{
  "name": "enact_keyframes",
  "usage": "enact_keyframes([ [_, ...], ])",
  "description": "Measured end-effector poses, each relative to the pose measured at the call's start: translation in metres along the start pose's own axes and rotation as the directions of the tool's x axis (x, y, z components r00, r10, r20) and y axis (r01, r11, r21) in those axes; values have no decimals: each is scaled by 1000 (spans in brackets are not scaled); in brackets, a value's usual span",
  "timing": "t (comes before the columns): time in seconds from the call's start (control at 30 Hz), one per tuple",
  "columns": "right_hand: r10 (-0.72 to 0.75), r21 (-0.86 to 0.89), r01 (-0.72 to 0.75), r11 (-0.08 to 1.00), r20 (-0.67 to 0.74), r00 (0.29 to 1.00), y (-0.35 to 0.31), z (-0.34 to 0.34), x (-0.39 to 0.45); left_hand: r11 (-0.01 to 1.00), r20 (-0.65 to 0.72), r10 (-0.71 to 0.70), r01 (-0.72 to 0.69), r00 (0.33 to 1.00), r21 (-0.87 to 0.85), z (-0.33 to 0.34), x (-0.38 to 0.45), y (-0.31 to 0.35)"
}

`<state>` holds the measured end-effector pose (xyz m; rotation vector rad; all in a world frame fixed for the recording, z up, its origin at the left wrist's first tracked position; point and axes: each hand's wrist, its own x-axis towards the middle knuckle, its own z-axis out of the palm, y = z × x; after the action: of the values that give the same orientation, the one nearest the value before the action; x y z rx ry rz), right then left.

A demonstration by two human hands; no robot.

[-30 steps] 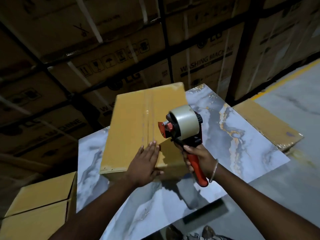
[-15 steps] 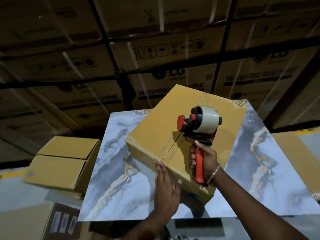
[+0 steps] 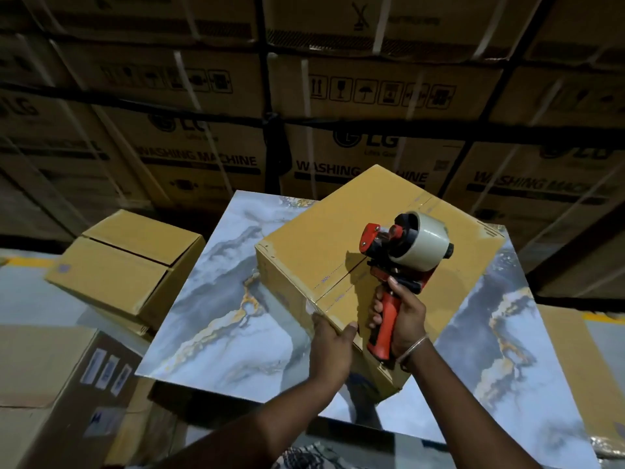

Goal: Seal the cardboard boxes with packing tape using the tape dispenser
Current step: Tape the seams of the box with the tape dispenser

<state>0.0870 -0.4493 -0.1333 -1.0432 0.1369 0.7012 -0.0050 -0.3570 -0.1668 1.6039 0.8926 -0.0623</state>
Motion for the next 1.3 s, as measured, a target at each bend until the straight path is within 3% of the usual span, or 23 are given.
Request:
enact_keyframes([
  [0.2,50,-148,-37,988,88,995,-7,14,12,987,43,49,-55,998,148,-34,33,6],
  [0.43,111,-388,-47,921,144,983,-8,52,31,997,181,66,-73,981,35,-98,91,18],
  [0.47,128,-396,-60,916,147,981,-6,59,33,995,151,84,-91,985,41,-108,96,21],
  [0.53,163,-386,-92,918,153,975,-2,73,39,991,-43,128,-127,991,40,-126,107,27],
  [0.6,207,-373,-137,918,154,966,-1,84,45,977,-165,99,-127,981,-172,-144,114,40],
  [0.7,292,-366,-218,904,159,943,-2,98,52,862,38,-61,72,997,-501,-165,121,72],
  [0.83,362,-351,-268,897,237,902,-2,115,59,715,405,-144,378,903,-588,-184,136,100],
  [1.3,342,-373,-237,897,247,907,10,135,58,689,580,-134,496,804,-528,-209,179,100],
])
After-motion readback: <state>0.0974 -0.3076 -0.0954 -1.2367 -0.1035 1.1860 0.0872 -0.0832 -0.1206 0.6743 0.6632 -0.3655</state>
